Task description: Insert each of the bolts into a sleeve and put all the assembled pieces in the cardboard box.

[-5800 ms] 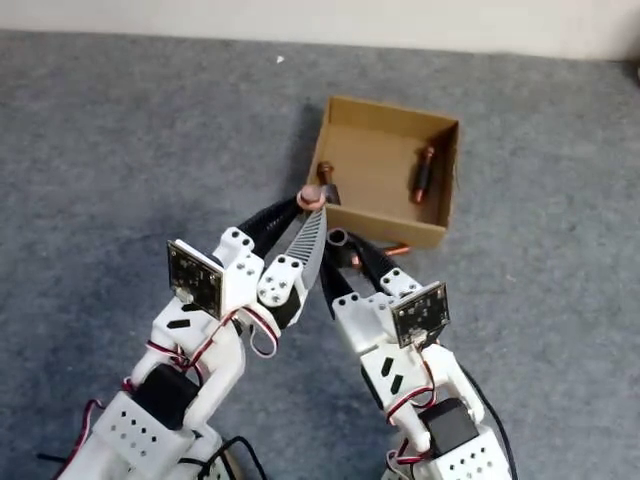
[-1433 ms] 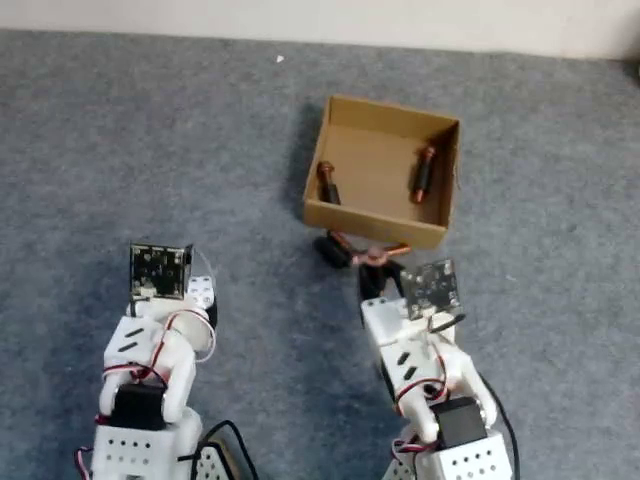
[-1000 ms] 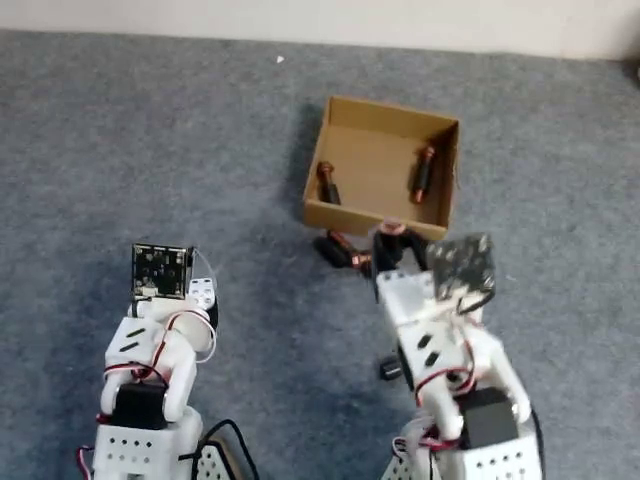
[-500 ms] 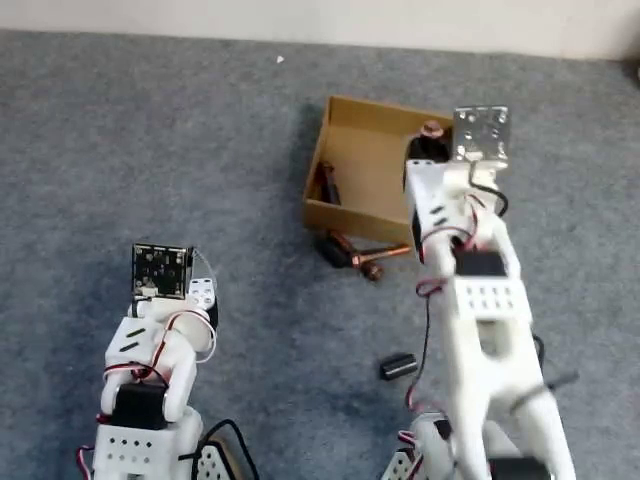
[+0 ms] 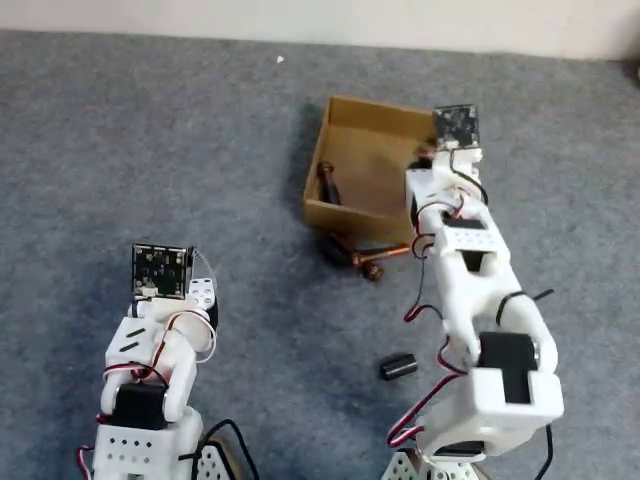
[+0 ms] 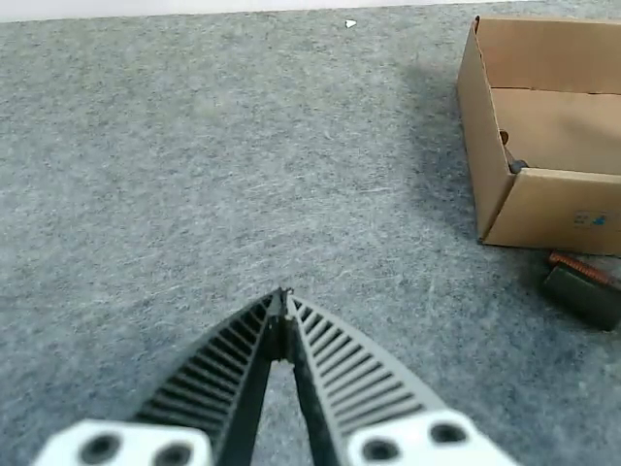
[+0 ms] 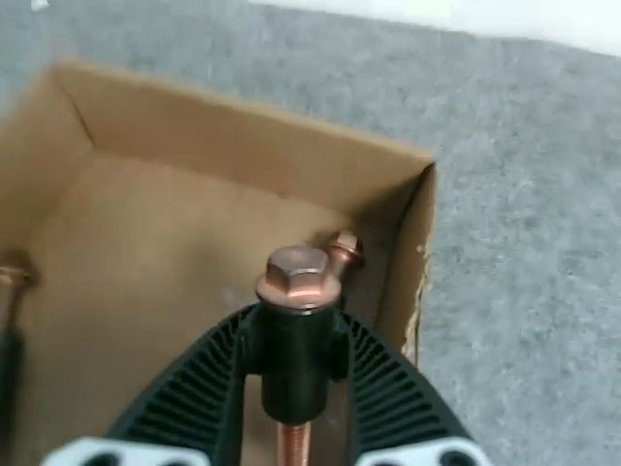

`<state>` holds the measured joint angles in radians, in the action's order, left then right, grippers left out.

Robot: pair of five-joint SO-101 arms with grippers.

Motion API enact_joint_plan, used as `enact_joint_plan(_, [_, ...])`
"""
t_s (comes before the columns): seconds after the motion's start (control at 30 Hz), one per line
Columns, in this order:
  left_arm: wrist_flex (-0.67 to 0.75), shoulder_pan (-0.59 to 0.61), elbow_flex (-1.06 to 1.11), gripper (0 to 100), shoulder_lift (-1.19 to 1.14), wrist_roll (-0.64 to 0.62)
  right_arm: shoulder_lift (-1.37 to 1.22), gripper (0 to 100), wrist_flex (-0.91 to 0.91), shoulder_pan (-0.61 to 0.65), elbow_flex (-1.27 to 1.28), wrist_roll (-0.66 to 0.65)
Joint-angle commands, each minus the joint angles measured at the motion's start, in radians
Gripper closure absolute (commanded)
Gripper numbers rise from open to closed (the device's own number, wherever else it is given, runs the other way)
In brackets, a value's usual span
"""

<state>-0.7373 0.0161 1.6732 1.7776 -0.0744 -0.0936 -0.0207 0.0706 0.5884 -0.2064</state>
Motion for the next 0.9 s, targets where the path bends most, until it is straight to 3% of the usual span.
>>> enact_joint_plan(0.0, [-0.005,0.012,0.024,99,0.002,0.015,0.018,98.4,0.041,-0.010,-0.065,-0.051])
enact_joint_plan(0.2, [-0.005,0.012,0.024,99,0.002,0.015,0.022,89.0,-0.163,-0.013,-0.082,-0.049])
enact_joint_plan(0.43, [-0.005,0.012,0.024,99,0.002,0.015,0.134,88.9,-0.429,-0.005,-0.174,-0.049])
enact_joint_plan(0.63, [-0.005,0.022,0.024,99,0.010,0.017,0.317,88.9,-0.621,0.070,-0.148,-0.049])
enact_joint_plan(0.87, [0.002,0.124,0.024,99,0.012,0.017,0.555,88.9,-0.951,0.229,-0.108,-0.049])
